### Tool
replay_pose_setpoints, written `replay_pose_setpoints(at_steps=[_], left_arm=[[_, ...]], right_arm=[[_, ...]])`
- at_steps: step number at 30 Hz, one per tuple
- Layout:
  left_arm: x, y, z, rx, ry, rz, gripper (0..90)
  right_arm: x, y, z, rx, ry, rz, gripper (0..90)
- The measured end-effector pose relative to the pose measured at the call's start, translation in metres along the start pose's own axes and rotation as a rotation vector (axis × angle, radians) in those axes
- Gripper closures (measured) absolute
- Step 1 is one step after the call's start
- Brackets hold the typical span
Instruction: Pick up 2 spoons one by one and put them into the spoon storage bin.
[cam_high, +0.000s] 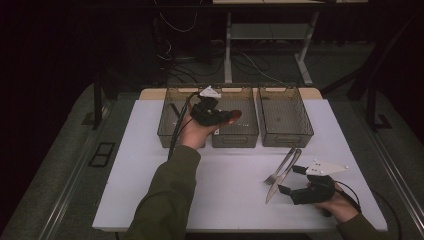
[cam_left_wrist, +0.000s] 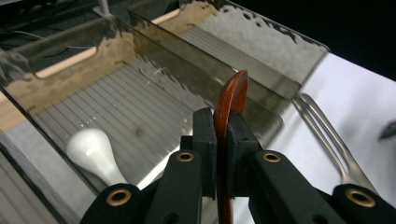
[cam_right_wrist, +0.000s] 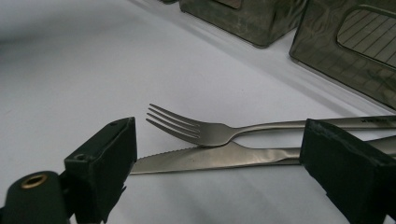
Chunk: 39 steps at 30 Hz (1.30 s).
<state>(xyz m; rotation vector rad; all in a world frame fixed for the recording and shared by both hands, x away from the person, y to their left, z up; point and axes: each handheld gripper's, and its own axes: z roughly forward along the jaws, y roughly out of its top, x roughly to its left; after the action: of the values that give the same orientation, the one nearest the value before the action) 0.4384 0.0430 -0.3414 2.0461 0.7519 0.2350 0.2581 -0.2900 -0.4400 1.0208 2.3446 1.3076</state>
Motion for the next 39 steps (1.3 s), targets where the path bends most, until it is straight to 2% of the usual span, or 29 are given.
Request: replay_pose_setpoints(at_steps=[5, 9, 17, 18, 25, 26, 27, 29, 31, 33, 35, 36, 39], left_arm=[[0.007, 0.015, 0.013, -0.002, 0.019, 0.010, 83.5], [0.010, 0.027, 0.025, -0.017, 0.024, 0.000, 83.5], [0.007, 0.045, 0.053, -0.022, 0.033, 0.008, 83.5], [0.007, 0.046, 0.056, -0.021, 0.033, 0.014, 83.5], [0.008, 0.043, 0.076, -0.030, 0.046, -0.026, 83.4], [0.009, 0.041, 0.078, -0.018, 0.048, -0.018, 83.4], [0.008, 0.039, 0.081, -0.019, 0.048, -0.033, 83.4], [0.010, 0.036, 0.085, 0.006, 0.050, -0.026, 83.3], [0.011, 0.033, 0.088, 0.016, 0.045, -0.050, 82.7], [0.011, 0.030, 0.089, 0.025, 0.069, -0.059, 72.6], [0.013, 0.029, 0.090, 0.035, 0.081, -0.043, 64.8], [0.012, 0.027, 0.089, 0.032, 0.082, -0.062, 61.3], [0.014, 0.024, 0.086, 0.044, 0.077, -0.045, 51.6]], right_arm=[[0.001, 0.000, -0.001, -0.006, 0.007, -0.004, 11.1], [0.001, 0.001, -0.001, -0.010, 0.006, -0.005, 11.1], [0.000, 0.001, -0.002, -0.013, 0.007, -0.004, 11.1], [0.000, 0.001, -0.002, -0.014, 0.005, -0.008, 11.1], [0.000, 0.001, -0.003, -0.017, 0.005, -0.004, 11.1], [0.000, 0.001, -0.003, -0.016, 0.007, -0.003, 11.1], [0.000, 0.001, -0.003, -0.017, 0.007, -0.006, 11.1], [0.000, 0.001, -0.004, -0.019, 0.004, -0.007, 11.1], [0.000, 0.001, -0.004, -0.018, 0.007, -0.004, 11.1], [0.000, 0.001, -0.004, -0.019, 0.006, -0.005, 11.1], [0.000, 0.001, -0.004, -0.021, 0.006, -0.004, 11.1], [-0.001, 0.001, -0.004, -0.021, 0.004, -0.005, 11.1], [-0.001, 0.001, -0.005, -0.020, 0.001, -0.006, 11.1]])
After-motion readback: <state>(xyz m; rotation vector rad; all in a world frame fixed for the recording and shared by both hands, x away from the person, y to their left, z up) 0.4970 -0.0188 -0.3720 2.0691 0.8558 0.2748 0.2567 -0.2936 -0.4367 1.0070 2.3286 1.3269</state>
